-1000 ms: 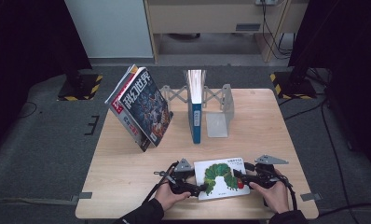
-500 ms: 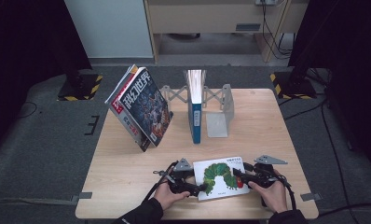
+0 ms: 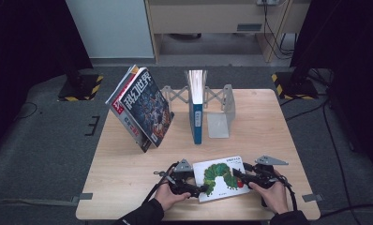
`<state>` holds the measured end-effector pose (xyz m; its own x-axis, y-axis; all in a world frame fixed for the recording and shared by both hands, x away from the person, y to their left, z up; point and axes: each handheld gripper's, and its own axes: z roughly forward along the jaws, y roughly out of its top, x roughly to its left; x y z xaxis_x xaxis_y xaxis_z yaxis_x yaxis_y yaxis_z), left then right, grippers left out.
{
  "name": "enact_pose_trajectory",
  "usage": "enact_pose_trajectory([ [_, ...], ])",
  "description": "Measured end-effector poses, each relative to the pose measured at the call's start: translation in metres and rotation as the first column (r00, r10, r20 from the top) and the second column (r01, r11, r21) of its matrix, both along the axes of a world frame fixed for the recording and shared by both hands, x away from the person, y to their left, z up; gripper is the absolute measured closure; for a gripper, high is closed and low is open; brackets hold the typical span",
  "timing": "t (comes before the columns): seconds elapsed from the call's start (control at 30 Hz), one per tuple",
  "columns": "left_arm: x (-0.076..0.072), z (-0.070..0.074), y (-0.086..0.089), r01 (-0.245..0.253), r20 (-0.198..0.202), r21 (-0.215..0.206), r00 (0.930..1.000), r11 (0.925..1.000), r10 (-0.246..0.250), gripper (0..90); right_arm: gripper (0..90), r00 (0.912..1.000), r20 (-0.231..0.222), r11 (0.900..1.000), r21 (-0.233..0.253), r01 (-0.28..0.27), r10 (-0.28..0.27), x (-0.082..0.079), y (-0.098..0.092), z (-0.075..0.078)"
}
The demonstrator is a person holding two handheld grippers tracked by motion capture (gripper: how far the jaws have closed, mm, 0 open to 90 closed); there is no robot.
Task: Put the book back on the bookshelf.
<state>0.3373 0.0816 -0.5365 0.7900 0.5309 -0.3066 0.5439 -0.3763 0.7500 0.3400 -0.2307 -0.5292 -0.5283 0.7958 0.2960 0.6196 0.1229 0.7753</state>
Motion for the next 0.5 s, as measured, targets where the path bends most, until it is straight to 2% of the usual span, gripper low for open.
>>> enact_pose_trajectory([
  [0.07,-0.0001,0.0,0.0,-0.002,0.0,-0.001,1.0,1.0,0.002,19.3,38.1,0.9996,-0.027,1.0,0.004,-0.003,0.003,-0.0023,-0.0005,-0.0005],
  [0.23,0.0003,-0.0001,0.0008,-0.004,-0.001,-0.004,1.0,1.0,0.004,20.4,35.9,0.9986,-0.052,1.0,0.013,-0.003,0.004,-0.0047,-0.0004,-0.0024],
  [0.3,0.0008,0.0014,0.0024,-0.012,-0.018,-0.005,0.9998,0.9999,0.012,22.0,36.8,0.9987,-0.051,1.0,0.017,0.0,0.001,-0.004,0.0005,-0.0016],
  [0.37,0.0008,0.002,0.0027,-0.01,-0.017,-0.005,0.9998,0.9999,0.01,22.6,37.1,0.9989,-0.047,1.0,0.013,-0.004,0.005,-0.0036,0.0005,-0.0014],
  [0.47,0.0005,0.0045,0.0033,0.004,-0.006,-0.005,1.0,1.0,-0.004,24.6,39.8,0.9998,-0.019,1.0,0.019,-0.006,0.007,-0.0022,0.001,0.0],
  [0.5,-0.0001,0.0053,0.0031,0.004,-0.008,-0.016,1.0,0.9999,-0.004,26.2,41.3,0.9999,-0.006,1.0,0.024,-0.008,0.008,-0.0016,0.0006,0.0008],
])
